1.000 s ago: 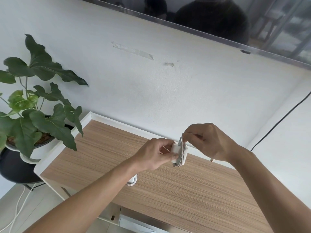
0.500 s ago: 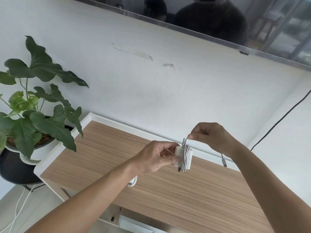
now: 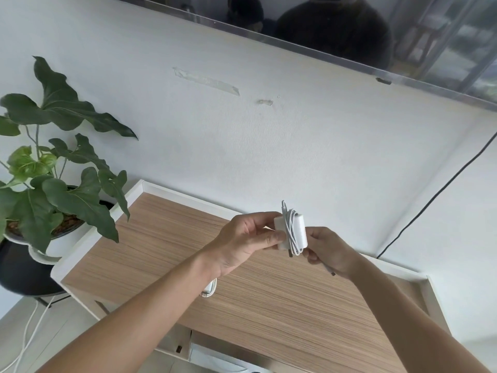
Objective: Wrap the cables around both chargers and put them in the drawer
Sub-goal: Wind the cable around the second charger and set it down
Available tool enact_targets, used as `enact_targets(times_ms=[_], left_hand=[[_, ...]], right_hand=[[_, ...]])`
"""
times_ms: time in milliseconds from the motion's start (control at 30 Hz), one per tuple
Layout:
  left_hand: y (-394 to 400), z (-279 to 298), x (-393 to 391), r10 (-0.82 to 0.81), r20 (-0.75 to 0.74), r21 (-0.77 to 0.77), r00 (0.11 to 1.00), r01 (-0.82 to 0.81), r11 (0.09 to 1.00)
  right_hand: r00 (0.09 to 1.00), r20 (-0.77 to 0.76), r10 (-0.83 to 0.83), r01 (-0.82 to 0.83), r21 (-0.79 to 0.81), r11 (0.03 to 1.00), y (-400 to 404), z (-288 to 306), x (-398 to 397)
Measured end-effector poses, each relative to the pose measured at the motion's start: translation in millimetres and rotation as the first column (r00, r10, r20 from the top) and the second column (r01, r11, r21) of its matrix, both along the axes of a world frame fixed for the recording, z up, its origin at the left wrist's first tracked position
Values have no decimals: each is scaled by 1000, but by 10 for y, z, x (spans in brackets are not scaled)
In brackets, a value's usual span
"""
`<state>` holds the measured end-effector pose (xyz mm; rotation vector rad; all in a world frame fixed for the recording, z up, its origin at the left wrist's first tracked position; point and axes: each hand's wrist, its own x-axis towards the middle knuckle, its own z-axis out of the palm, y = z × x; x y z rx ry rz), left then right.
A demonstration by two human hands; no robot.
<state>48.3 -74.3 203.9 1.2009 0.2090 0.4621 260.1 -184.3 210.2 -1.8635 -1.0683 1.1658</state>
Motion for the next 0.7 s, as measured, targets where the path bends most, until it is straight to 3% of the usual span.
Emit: enact_targets(times_ms=[200, 400, 700], left_hand=[[45, -32, 9, 54, 26, -48, 998, -53, 997], [86, -56, 31, 105, 49, -96, 993, -100, 990], [78, -106, 78, 164, 43, -174, 985, -155, 972]], right_hand=[[998, -46, 38, -39, -26, 999, -161, -82, -52], [994, 27, 105, -105, -10, 994, -309, -94, -267], [888, 388, 246, -280, 32, 959, -460, 251, -521]])
